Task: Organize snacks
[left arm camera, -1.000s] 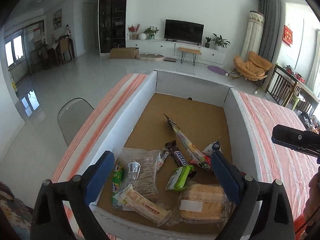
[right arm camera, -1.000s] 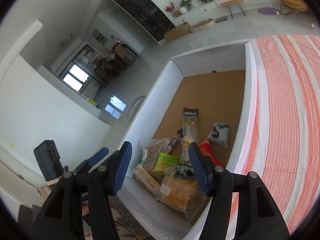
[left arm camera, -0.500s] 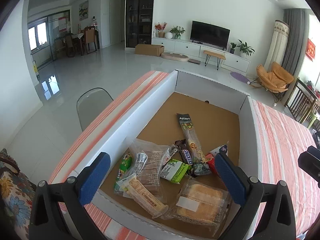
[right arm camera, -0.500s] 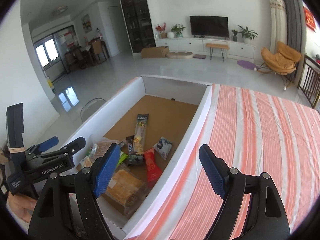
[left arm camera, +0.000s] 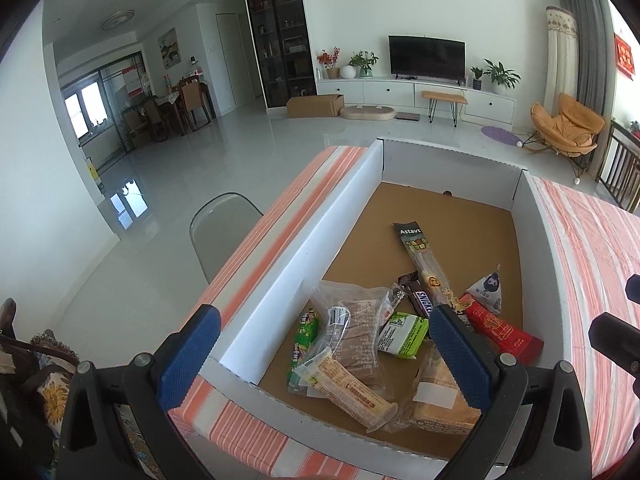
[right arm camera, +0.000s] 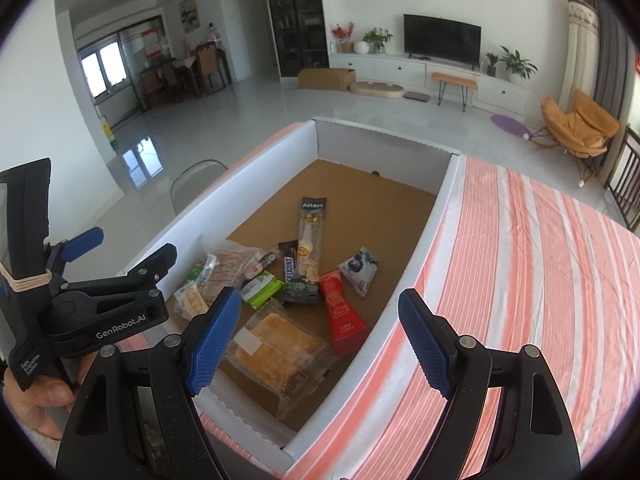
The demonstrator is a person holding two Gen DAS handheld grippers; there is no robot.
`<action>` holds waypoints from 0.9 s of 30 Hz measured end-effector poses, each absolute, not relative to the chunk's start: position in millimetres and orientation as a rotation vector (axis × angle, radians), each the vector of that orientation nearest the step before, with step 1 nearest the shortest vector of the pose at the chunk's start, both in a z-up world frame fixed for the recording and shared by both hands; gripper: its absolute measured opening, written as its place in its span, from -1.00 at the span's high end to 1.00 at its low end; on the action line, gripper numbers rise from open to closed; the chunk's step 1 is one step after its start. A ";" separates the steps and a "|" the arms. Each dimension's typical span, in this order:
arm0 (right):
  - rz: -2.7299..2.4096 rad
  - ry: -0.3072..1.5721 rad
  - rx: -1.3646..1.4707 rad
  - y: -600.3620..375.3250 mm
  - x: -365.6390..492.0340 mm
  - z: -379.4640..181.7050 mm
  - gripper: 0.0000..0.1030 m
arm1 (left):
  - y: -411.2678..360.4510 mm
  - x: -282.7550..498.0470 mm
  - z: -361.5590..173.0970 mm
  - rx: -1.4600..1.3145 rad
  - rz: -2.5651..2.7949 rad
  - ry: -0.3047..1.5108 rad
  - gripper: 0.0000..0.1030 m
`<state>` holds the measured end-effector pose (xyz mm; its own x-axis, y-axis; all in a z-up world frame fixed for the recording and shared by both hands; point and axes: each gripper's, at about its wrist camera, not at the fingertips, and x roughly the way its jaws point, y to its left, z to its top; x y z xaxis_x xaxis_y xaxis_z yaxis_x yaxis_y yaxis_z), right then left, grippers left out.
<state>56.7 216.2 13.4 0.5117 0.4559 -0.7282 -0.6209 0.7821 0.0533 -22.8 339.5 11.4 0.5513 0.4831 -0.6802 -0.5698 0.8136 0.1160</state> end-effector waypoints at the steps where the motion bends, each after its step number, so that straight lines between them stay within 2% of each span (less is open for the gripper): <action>1: 0.656 0.807 -0.229 219.0 56.6 12.5 -0.63 | 340.2 -23.5 11.4 -0.121 0.622 0.766 -1.00; 27: 0.670 0.856 -0.287 245.9 52.5 -11.0 -0.63 | 344.8 -27.5 7.6 -0.126 0.601 0.745 -1.00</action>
